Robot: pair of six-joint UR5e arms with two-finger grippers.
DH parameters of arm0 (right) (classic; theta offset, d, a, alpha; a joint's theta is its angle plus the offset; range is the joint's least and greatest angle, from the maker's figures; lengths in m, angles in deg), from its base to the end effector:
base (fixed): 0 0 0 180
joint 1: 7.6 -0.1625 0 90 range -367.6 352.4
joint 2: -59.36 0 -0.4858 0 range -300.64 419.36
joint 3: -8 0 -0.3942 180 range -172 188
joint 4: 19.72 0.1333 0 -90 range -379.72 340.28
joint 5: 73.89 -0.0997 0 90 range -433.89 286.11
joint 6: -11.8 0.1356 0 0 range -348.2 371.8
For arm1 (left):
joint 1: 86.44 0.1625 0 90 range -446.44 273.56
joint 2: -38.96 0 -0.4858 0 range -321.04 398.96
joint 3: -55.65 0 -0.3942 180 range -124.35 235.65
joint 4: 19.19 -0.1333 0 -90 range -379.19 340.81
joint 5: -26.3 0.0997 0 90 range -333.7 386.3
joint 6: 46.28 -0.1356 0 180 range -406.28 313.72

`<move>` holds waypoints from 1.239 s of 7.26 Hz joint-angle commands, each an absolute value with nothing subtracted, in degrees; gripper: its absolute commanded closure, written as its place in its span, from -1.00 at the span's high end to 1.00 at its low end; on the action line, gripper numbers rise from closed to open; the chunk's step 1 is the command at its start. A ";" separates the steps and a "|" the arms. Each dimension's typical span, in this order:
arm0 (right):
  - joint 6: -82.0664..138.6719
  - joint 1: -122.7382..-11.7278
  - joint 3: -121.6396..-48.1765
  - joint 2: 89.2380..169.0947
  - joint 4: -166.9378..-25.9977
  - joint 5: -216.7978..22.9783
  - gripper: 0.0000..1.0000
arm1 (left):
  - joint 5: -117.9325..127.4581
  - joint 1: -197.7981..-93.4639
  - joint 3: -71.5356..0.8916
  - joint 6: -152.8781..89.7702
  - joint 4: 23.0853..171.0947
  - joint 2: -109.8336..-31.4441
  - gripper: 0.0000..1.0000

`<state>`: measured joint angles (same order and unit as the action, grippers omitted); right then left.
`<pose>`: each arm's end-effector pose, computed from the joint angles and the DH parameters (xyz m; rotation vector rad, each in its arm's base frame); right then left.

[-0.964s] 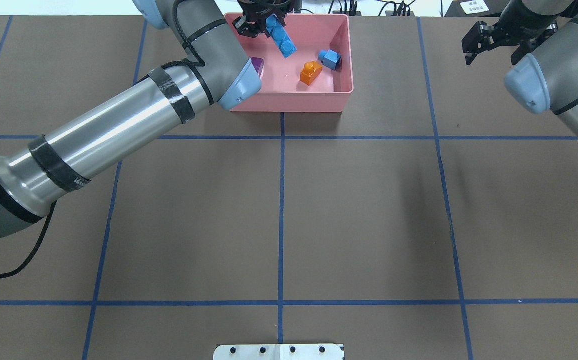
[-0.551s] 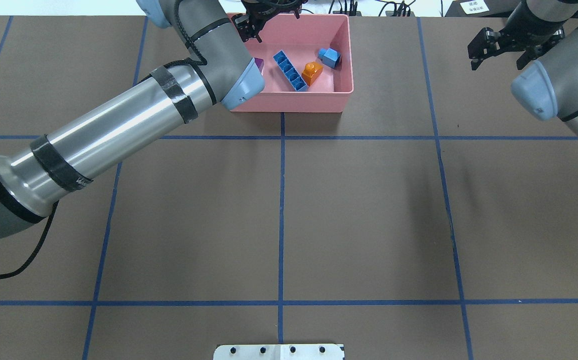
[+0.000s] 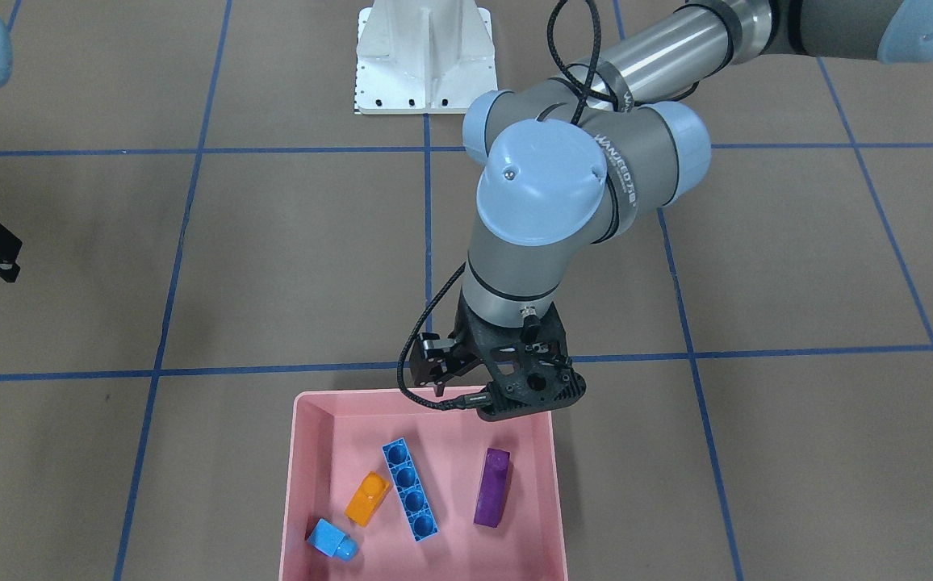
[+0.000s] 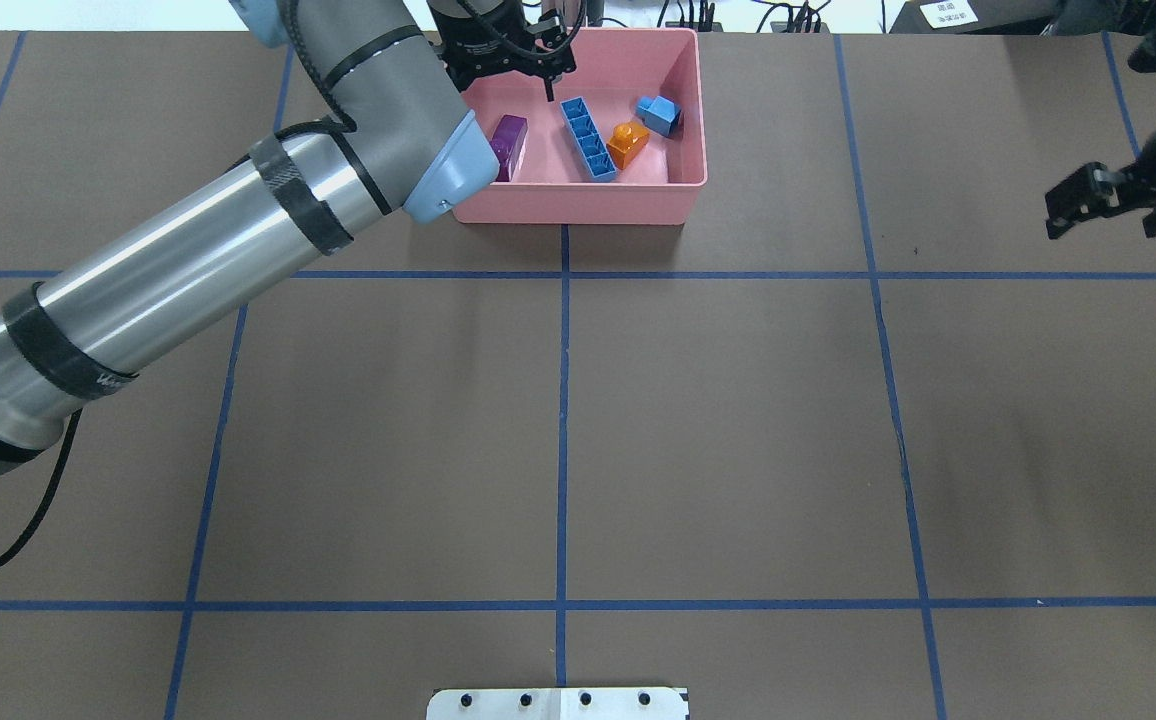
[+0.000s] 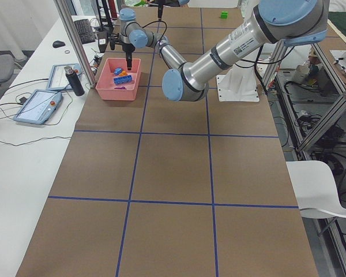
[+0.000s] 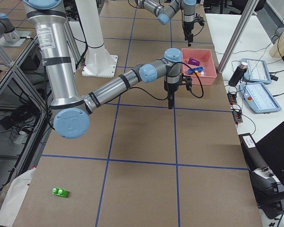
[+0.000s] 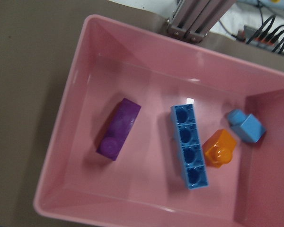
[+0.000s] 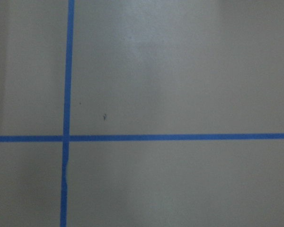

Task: Put all blocks into box

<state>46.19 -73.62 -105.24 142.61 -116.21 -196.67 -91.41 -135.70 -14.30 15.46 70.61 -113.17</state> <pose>-0.1629 -0.5135 0.5127 0.0732 -0.6866 0.0571 0.5187 -0.7099 0.1482 0.0884 0.8476 -0.1674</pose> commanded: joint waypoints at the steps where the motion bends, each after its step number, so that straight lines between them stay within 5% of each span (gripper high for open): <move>1: 41.11 -74.74 -113.00 155.19 -116.22 -196.76 0.98 | -91.74 -137.31 -26.03 -1.22 60.18 -103.93 1.00; 3: 30.58 -79.13 -115.13 165.04 -115.01 -196.93 0.98 | -93.57 -142.65 -32.58 -17.90 60.09 -93.54 1.00; 5: 27.45 -82.21 -112.60 178.73 -98.39 -197.20 0.98 | -98.05 -150.04 -32.33 -34.62 60.09 -88.07 1.00; 7: 27.18 -83.71 -100.53 190.62 -73.37 -199.98 0.98 | -97.72 -151.03 -31.89 -37.14 60.35 -86.90 1.00; 9: 27.36 -89.58 -84.79 193.99 -57.75 -207.62 0.99 | -97.63 -151.03 -32.24 -37.14 60.44 -86.73 1.00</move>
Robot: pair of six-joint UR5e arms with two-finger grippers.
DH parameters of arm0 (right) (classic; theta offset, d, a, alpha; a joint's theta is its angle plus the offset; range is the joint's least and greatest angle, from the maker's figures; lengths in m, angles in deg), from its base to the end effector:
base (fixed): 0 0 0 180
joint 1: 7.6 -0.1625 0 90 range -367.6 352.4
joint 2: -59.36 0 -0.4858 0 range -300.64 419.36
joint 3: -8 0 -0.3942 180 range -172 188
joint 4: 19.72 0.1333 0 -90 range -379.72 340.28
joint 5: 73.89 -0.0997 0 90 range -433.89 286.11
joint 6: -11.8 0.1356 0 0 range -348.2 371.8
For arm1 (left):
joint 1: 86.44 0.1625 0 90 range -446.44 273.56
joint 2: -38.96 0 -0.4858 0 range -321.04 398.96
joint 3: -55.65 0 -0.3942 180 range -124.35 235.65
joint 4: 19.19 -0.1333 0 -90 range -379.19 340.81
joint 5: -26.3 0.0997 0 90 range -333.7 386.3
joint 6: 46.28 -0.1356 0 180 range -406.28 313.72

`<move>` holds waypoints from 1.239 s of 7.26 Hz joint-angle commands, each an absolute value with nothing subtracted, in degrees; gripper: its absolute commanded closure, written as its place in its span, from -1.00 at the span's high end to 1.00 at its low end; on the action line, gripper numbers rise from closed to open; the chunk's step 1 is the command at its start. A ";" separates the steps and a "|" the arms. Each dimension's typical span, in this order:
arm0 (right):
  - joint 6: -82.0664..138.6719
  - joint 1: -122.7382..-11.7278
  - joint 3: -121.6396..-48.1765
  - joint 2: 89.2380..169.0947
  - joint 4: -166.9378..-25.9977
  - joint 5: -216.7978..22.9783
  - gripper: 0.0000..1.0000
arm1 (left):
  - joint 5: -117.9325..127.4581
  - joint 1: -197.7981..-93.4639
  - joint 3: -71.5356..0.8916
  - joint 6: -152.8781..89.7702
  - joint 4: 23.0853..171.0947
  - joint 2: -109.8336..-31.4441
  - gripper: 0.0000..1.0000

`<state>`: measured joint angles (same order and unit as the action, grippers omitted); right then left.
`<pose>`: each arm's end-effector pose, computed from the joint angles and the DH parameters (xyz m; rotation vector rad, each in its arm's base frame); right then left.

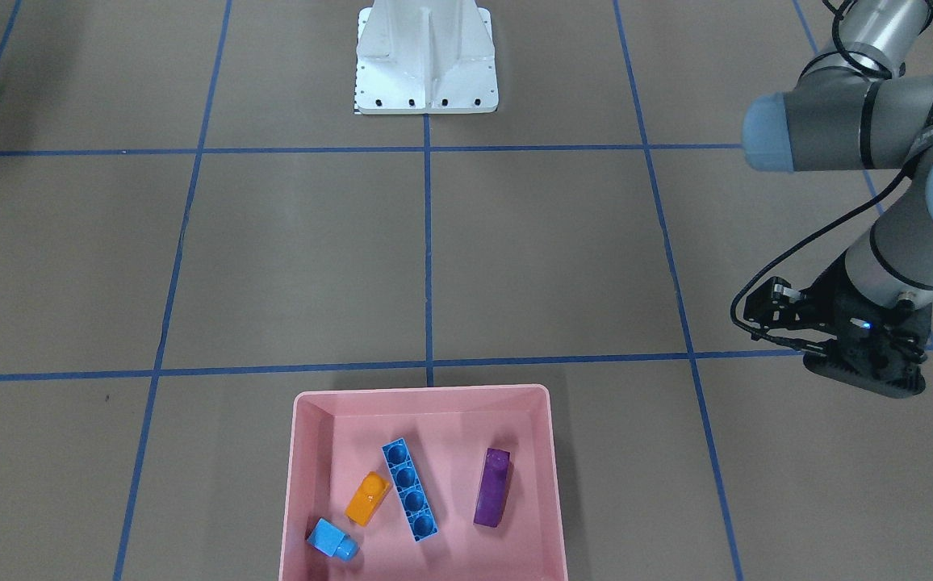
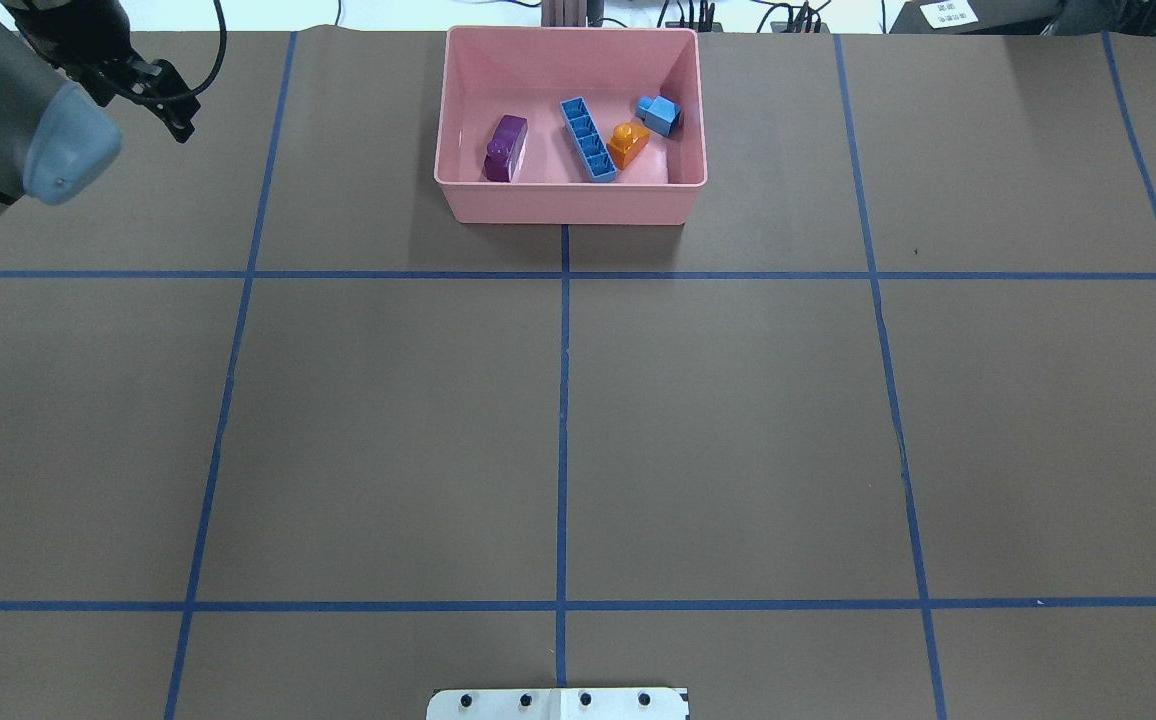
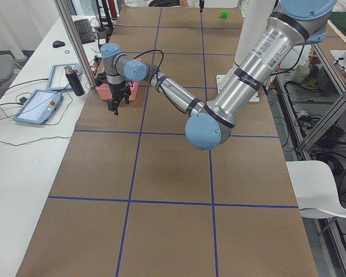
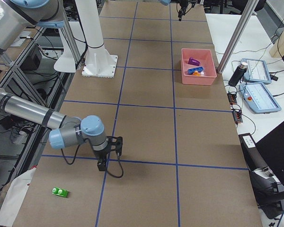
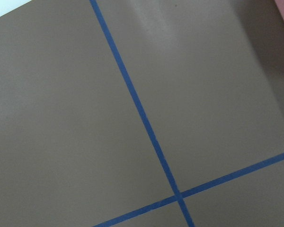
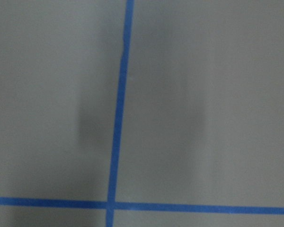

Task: Put all blocks into box

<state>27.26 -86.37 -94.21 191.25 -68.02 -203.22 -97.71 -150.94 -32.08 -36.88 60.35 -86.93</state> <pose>0.0197 -0.1441 0.8012 0.0382 -0.7118 -0.0013 0.2706 -0.7007 0.4019 0.1998 0.6801 0.3892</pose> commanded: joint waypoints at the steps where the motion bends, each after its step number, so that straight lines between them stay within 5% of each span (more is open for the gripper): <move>1: 27.18 -90.30 -79.59 195.23 -53.60 -208.09 0.99 | -97.72 -150.95 -32.59 -37.14 60.53 -85.77 1.00; 3: 26.92 -90.39 -69.75 195.94 -44.90 -207.40 0.99 | -97.72 -150.95 -33.29 -36.79 60.53 -85.67 1.00; 6: 24.11 -90.39 -66.37 195.77 -42.84 -204.85 0.99 | -97.81 -150.95 -33.74 -36.27 60.53 -85.32 1.00; 7: 24.28 -90.57 -66.01 195.59 -42.84 -204.84 0.86 | -97.81 -150.95 -33.82 -36.26 60.61 -85.32 1.00; 8: 24.89 -90.57 -65.66 195.33 -42.92 -204.93 0.37 | -97.81 -150.95 -33.83 -36.26 60.62 -85.32 1.00; 9: 24.98 -90.57 -65.39 194.98 -43.01 -205.11 0.17 | -97.81 -150.95 -34.17 -36.26 60.53 -85.32 1.00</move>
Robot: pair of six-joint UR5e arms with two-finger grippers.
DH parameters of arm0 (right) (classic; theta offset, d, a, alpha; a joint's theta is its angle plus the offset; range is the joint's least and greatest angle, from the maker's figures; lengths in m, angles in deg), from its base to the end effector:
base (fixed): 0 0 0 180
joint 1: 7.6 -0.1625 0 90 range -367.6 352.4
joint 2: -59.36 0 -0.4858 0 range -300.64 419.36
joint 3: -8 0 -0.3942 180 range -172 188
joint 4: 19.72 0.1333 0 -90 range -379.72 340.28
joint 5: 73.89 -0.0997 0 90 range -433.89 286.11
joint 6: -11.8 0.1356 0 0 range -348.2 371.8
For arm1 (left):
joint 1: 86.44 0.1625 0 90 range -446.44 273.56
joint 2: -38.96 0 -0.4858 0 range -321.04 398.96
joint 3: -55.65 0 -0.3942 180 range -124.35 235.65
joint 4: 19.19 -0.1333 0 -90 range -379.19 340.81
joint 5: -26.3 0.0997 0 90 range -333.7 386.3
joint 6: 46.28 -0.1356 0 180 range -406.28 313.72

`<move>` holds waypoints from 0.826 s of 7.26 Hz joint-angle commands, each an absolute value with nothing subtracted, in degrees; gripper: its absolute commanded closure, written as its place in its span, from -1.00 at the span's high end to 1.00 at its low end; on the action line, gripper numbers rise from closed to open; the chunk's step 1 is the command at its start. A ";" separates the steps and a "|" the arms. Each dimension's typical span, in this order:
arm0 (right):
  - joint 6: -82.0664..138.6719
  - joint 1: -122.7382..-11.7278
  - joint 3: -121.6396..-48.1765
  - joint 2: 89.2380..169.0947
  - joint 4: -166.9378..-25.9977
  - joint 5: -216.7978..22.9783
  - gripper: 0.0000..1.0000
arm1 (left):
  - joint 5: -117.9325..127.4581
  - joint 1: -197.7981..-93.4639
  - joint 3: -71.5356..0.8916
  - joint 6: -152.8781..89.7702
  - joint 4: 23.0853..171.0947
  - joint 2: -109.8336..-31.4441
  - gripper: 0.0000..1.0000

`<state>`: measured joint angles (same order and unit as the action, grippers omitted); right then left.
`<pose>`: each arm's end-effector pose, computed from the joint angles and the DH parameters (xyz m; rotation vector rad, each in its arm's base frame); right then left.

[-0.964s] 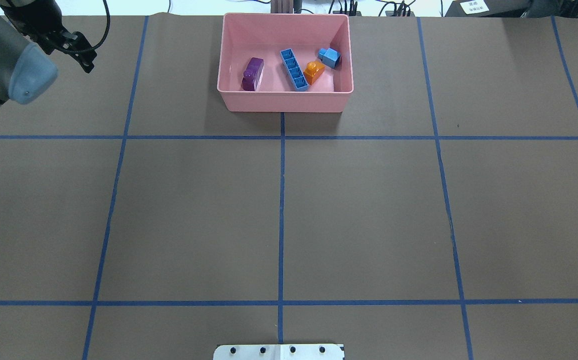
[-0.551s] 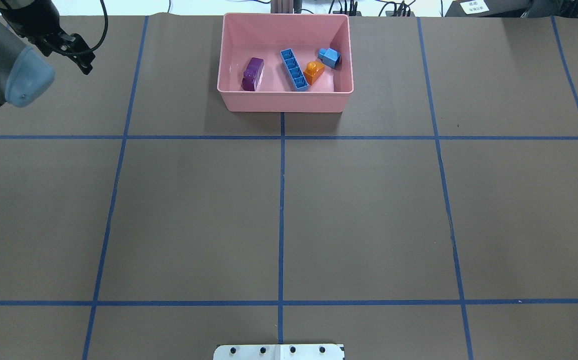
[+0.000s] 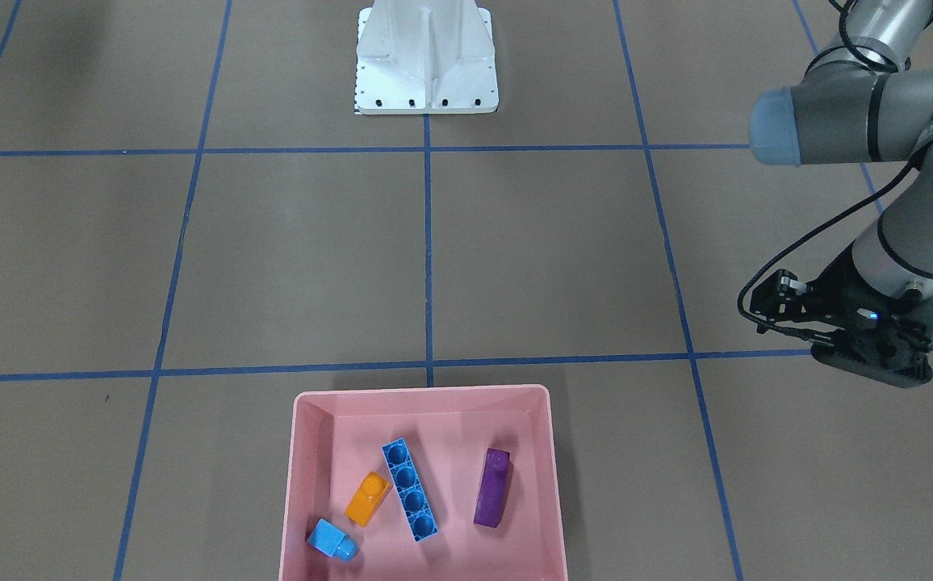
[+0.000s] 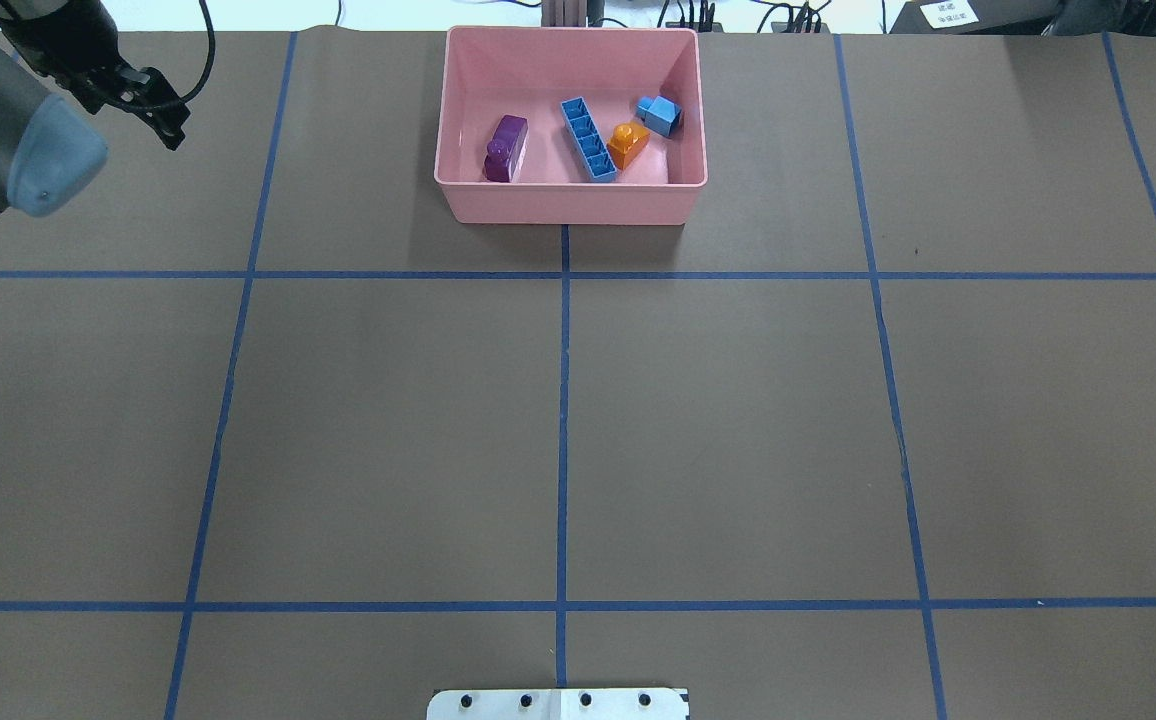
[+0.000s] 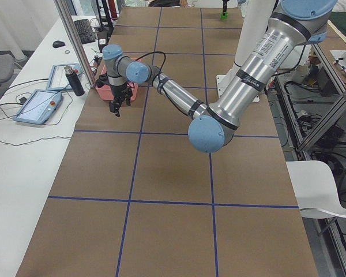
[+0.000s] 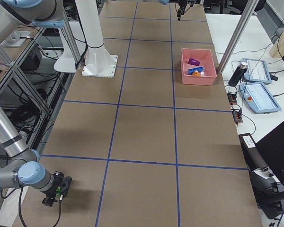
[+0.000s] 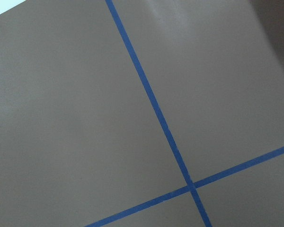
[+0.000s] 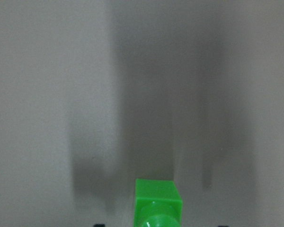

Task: Put all blocks into box

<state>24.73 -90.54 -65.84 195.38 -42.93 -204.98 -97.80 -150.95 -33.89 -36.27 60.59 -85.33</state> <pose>0.0510 0.0521 0.9423 -0.0486 -0.7194 0.0691 0.2657 -0.6903 0.4074 0.2031 0.6845 0.3813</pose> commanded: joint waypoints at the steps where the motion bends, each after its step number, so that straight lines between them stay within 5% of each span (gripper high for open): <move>1: 24.99 -90.57 -65.30 194.89 -43.10 -205.20 0.16 | -97.89 -150.95 -34.52 -36.26 60.53 -85.32 1.00; 3: 25.07 -90.57 -64.95 194.80 -43.45 -205.20 0.16 | -97.98 -150.95 -34.70 -36.26 60.53 -85.32 1.00; 5: 25.51 -90.57 -64.95 193.93 -43.28 -205.20 -0.74 | -98.16 -150.95 -35.14 -36.18 60.44 -85.32 1.00; 6: 25.43 -90.57 -64.95 193.31 -43.28 -205.02 -1.00 | -98.07 -150.95 -35.58 -36.18 60.35 -85.32 1.00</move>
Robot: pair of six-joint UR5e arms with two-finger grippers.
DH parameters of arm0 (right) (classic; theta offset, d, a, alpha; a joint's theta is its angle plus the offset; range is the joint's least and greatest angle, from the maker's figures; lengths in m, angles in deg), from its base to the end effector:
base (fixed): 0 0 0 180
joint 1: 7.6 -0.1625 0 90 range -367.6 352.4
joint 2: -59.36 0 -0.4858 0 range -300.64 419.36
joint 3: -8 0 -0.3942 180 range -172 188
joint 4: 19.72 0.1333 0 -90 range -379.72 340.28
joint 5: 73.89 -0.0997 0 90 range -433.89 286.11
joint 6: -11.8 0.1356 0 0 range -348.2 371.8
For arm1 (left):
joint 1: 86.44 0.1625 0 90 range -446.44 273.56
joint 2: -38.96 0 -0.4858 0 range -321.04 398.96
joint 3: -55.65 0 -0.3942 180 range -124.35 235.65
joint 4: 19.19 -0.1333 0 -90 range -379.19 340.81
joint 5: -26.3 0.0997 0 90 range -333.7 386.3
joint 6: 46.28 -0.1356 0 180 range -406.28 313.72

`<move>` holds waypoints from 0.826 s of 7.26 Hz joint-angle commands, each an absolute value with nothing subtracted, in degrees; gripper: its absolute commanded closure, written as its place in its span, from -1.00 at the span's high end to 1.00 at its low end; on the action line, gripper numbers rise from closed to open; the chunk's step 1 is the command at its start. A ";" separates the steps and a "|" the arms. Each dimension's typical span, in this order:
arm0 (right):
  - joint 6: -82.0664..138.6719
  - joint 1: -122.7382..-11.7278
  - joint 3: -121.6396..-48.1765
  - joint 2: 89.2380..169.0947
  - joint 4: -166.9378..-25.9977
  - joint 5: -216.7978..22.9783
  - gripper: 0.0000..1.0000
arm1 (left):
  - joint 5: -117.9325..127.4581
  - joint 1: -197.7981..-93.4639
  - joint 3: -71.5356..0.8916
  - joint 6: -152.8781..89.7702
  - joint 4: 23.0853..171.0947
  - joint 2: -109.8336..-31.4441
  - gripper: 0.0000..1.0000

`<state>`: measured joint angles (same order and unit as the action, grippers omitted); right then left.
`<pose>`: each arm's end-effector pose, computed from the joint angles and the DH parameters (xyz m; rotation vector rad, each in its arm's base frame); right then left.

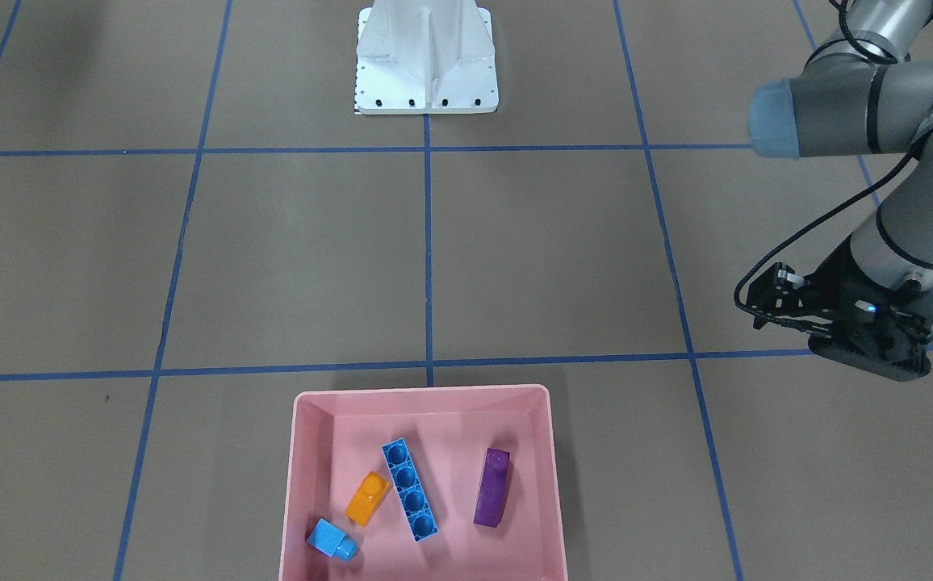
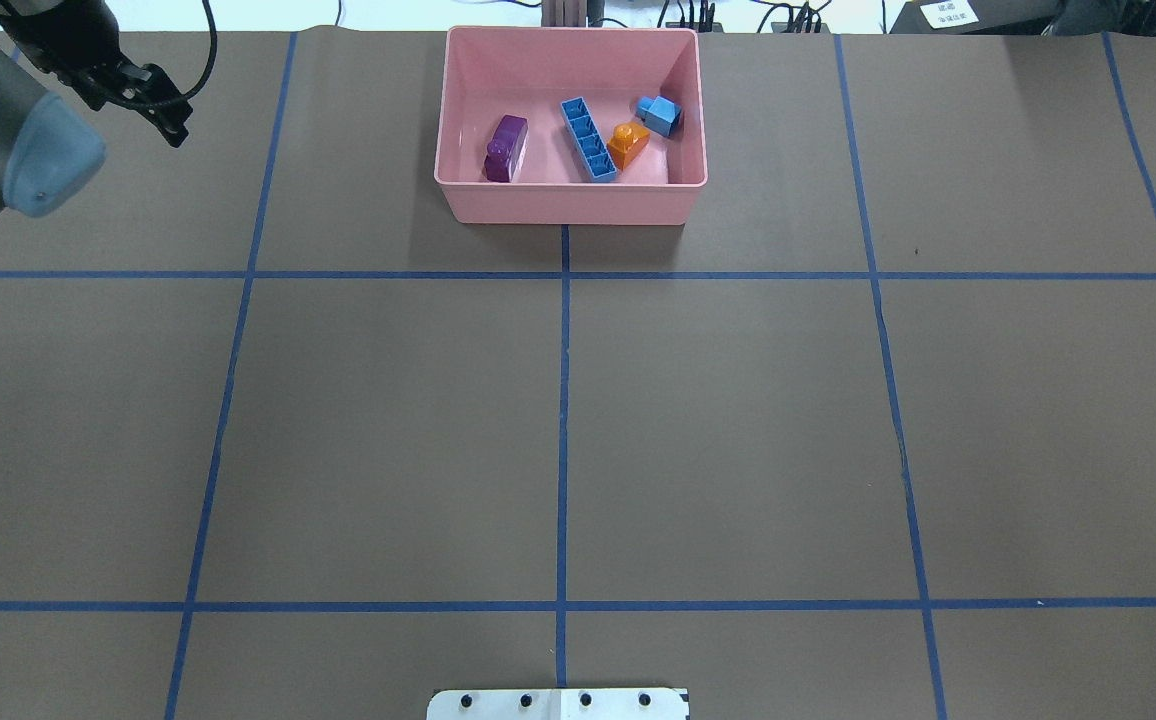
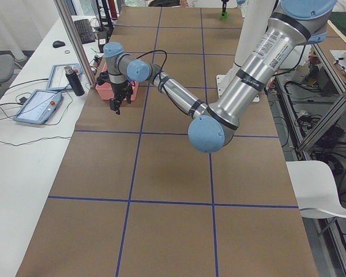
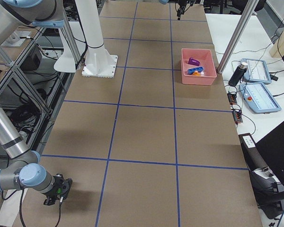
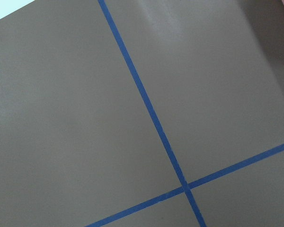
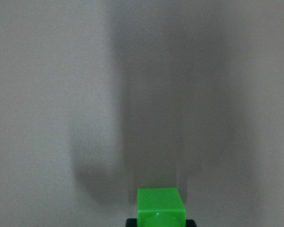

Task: Put all blocks into box

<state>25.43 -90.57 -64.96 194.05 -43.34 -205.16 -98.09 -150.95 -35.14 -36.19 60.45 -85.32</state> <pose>0.0493 0.0416 0.9485 -0.0527 -0.7223 0.0809 0.2645 -0.6866 0.3974 0.2189 0.6943 0.3863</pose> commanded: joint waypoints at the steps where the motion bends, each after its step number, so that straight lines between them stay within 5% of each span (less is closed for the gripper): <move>1: 25.42 -90.57 -65.04 192.17 -43.36 -205.02 -1.00 | -98.07 -150.95 -35.58 -36.18 60.35 -85.32 1.00; 4: 25.51 -92.40 -66.00 185.25 -44.76 -210.53 -1.00 | -98.07 -150.95 -35.50 -36.26 60.35 -84.19 1.00; 6: 25.51 -94.34 -69.23 174.21 -58.40 -212.23 -1.00 | -97.98 -151.47 -35.50 -36.18 60.53 -83.21 1.00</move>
<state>25.51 -93.11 -67.15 180.92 -50.35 -211.30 -98.01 -151.12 -35.50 -36.25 60.50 -83.73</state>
